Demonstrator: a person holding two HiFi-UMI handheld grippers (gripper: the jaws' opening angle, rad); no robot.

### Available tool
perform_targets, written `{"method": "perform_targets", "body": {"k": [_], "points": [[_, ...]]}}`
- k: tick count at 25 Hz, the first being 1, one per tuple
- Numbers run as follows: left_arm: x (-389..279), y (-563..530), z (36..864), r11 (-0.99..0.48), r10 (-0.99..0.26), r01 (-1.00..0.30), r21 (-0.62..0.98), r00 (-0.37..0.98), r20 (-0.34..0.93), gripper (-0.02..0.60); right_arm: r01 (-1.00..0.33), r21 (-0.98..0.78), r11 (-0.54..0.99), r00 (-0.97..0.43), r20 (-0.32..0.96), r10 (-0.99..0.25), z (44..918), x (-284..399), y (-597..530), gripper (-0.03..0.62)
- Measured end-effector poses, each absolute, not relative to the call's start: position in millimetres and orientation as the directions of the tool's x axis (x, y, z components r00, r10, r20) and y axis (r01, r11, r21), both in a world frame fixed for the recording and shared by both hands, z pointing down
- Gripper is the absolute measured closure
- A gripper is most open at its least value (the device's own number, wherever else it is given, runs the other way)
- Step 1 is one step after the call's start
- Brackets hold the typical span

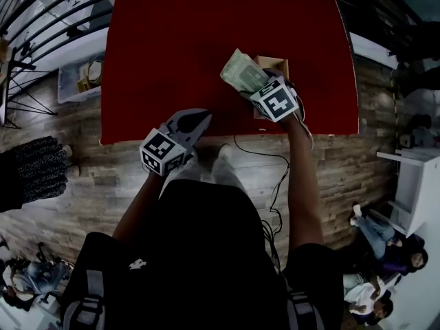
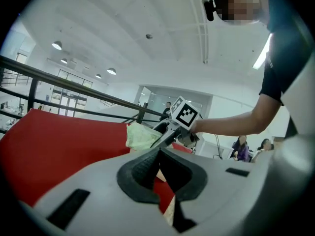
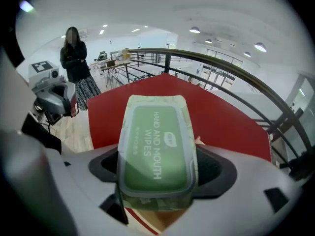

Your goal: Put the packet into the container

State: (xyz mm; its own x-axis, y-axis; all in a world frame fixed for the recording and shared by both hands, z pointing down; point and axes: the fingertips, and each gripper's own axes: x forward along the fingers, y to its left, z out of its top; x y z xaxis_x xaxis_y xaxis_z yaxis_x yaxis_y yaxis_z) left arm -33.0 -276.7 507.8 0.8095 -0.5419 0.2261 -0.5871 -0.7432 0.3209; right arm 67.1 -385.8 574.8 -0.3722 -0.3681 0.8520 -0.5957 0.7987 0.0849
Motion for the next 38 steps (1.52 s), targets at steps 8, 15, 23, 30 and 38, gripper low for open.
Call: {"method": "perform_targets", "body": {"k": [8, 15, 23, 30, 38], "points": [[26, -280, 506, -0.811, -0.444, -0.495, 0.312, 0.868, 0.223, 0.572, -0.844, 0.070, 0.532, -0.216, 0.863, -0.456, 585, 167, -387, 0.171], [46, -280, 509, -0.827, -0.403, -0.461, 0.322, 0.885, 0.232, 0.572, -0.984, -0.014, 0.180, -0.101, 0.870, -0.483, 603, 201, -386, 0.171], [45, -284, 513, -0.824, -0.409, -0.470, 0.316, 0.880, 0.240, 0.572, -0.993, -0.007, 0.118, -0.062, 0.881, -0.469, 617, 195, -392, 0.171], [28, -287, 518, -0.804, -0.448, -0.510, 0.306, 0.858, 0.252, 0.572, -0.995, 0.003, 0.102, -0.045, 0.881, -0.470, 634, 198, -395, 0.171], [21, -285, 526, -0.791, -0.461, -0.525, 0.312, 0.849, 0.260, 0.572, -0.998, -0.033, 0.058, -0.057, 0.872, -0.486, 638, 198, -396, 0.171]]}}
